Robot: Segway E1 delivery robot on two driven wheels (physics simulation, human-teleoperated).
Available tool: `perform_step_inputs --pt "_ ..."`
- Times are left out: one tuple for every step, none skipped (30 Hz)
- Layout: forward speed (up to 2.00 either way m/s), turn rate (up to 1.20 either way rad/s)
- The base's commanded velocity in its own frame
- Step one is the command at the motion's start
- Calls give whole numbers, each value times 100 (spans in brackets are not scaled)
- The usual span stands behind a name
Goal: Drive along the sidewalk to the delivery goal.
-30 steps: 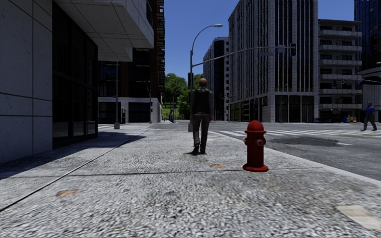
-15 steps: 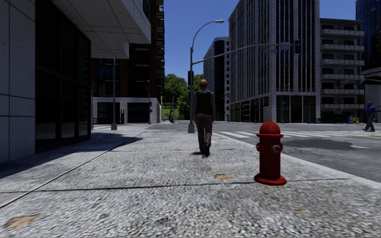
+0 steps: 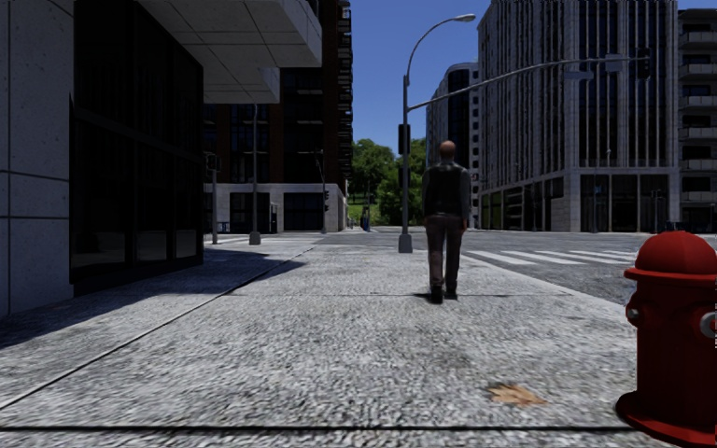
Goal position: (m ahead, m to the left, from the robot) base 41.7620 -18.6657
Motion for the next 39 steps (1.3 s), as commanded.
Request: perform_step_inputs --pt "175 0" --pt "175 0" --pt "175 0" --pt "175 0" --pt "175 0" --pt "175 0" --pt "175 0" --pt "175 0" --pt "175 0" --pt "175 0" --pt "175 0" --pt "175 0" --pt "175 0" --pt "175 0" --pt "175 0" --pt "174 0" --pt "174 0" --pt "174 0" --pt "174 0" --pt "174 0" --pt "174 0" --pt "174 0" --pt "174 0" --pt "174 0" --pt "174 0" --pt "174 0" --pt "174 24" --pt "174 51" --pt "174 76" --pt "174 76" --pt "174 86" --pt "176 50" --pt "176 4" --pt "176 0" --pt "176 0" --pt "176 0" --pt "176 0" --pt "176 0" --pt "176 0"
